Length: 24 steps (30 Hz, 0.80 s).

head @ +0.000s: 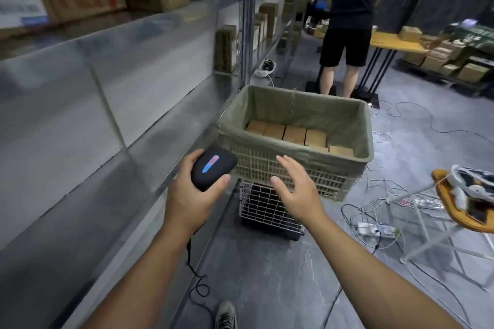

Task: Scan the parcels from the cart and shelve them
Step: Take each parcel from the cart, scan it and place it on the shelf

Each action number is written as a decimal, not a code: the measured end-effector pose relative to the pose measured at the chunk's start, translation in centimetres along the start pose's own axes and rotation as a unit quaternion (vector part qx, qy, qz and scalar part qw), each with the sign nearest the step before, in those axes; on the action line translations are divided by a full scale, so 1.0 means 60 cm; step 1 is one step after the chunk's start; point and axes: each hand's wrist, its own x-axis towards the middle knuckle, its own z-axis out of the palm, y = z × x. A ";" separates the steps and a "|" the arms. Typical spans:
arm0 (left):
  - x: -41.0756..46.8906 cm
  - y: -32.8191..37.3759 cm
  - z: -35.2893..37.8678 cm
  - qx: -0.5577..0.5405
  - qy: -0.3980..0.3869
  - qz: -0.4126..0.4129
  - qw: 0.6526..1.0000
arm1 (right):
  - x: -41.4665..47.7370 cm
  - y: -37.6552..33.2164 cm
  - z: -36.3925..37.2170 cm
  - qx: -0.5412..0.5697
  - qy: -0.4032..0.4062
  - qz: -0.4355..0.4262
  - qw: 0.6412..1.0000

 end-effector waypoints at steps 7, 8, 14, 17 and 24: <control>0.167 -0.025 0.036 -0.009 -0.075 0.022 0.997 | 0.127 0.010 0.017 -0.020 0.037 0.057 0.997; 0.185 -0.031 0.041 -0.010 -0.083 0.027 0.996 | 0.141 0.011 0.016 -0.027 0.042 0.066 0.997; 0.250 -0.067 0.083 -0.039 -0.104 0.029 0.993 | 0.194 0.024 0.011 -0.052 0.078 0.102 0.990; 0.265 -0.070 0.098 -0.037 -0.112 0.033 0.992 | 0.197 0.026 0.012 -0.039 0.096 0.116 0.988; 0.298 -0.064 0.143 -0.054 -0.155 0.030 0.986 | 0.213 0.061 -0.009 -0.028 0.125 0.144 0.981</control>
